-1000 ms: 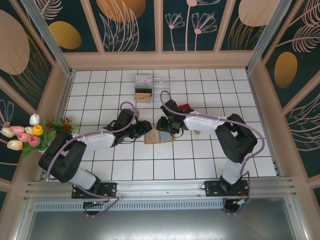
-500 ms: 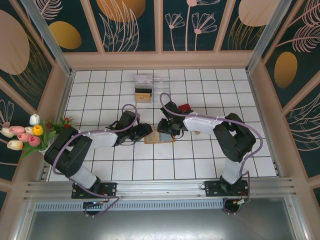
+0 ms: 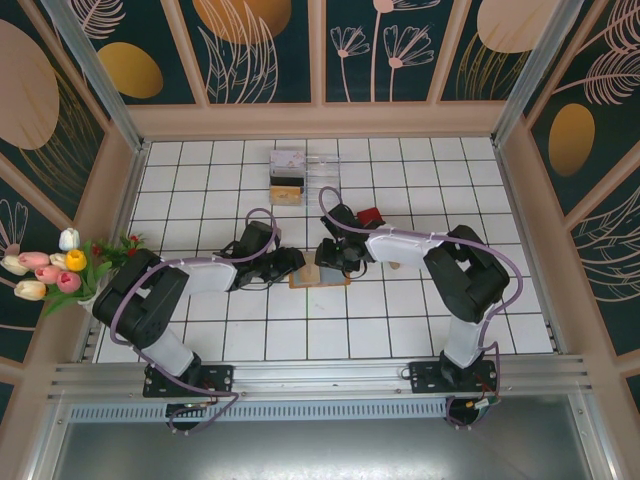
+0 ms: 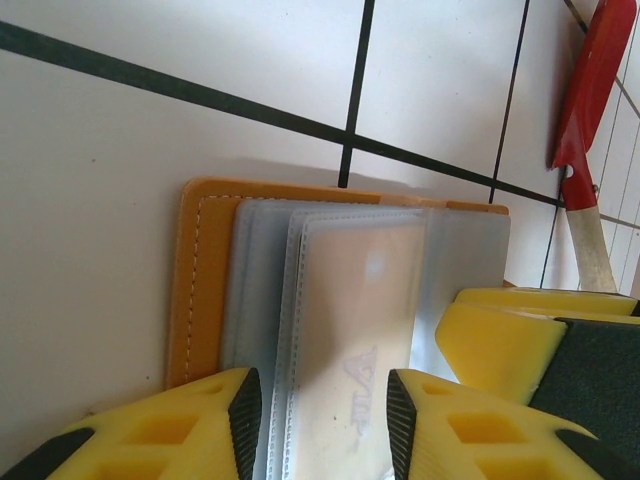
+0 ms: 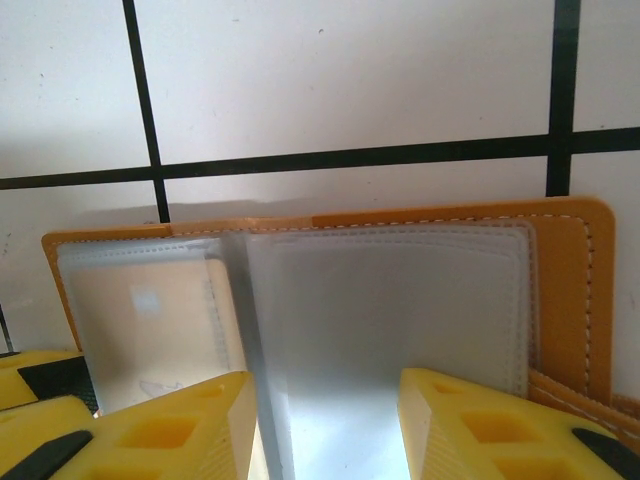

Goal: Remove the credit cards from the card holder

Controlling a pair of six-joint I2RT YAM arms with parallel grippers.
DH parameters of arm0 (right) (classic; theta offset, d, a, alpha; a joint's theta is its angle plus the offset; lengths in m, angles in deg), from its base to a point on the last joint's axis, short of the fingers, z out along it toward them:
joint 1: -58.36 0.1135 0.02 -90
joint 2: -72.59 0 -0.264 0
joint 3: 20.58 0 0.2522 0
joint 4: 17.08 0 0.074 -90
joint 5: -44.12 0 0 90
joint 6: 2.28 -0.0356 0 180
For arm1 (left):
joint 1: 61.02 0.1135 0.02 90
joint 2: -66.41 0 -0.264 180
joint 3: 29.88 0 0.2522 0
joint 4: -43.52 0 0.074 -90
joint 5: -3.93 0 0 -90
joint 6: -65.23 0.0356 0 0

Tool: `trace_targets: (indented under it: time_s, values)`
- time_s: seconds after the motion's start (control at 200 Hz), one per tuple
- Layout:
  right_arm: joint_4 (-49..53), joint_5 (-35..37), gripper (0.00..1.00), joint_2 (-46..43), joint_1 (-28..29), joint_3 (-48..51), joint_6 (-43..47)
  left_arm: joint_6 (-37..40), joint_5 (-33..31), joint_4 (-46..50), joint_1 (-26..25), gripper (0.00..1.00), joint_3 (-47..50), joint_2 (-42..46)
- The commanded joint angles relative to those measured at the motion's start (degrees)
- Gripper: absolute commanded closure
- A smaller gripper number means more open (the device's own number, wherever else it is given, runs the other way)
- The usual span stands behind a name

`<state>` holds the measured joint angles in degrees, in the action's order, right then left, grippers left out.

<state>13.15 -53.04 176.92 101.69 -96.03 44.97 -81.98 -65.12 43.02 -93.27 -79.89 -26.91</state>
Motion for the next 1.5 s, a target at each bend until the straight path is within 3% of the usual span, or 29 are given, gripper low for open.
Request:
trace_targets:
  time_s: [0.0,0.115,0.245,1.496]
  values:
    - [0.7,-0.1,0.56,1.5,-0.4,1.4,0.2,2.0,-1.0,3.1,0.0,0.58,-1.5,1.0]
    - [0.7,-0.1,0.57,1.5,-0.4,1.6,0.2,3.3,-1.9,4.9,0.0,0.58,-1.7,2.5]
    - [0.1,-0.8,0.57,1.4,-0.6,2.0,0.5,4.0,-1.4,5.4,0.0,0.67,-1.6,3.9]
    - [-0.4,-2.2,0.56,1.9,-1.0,1.8,0.8,2.6,4.5,0.1,0.0,0.68,-1.3,0.5]
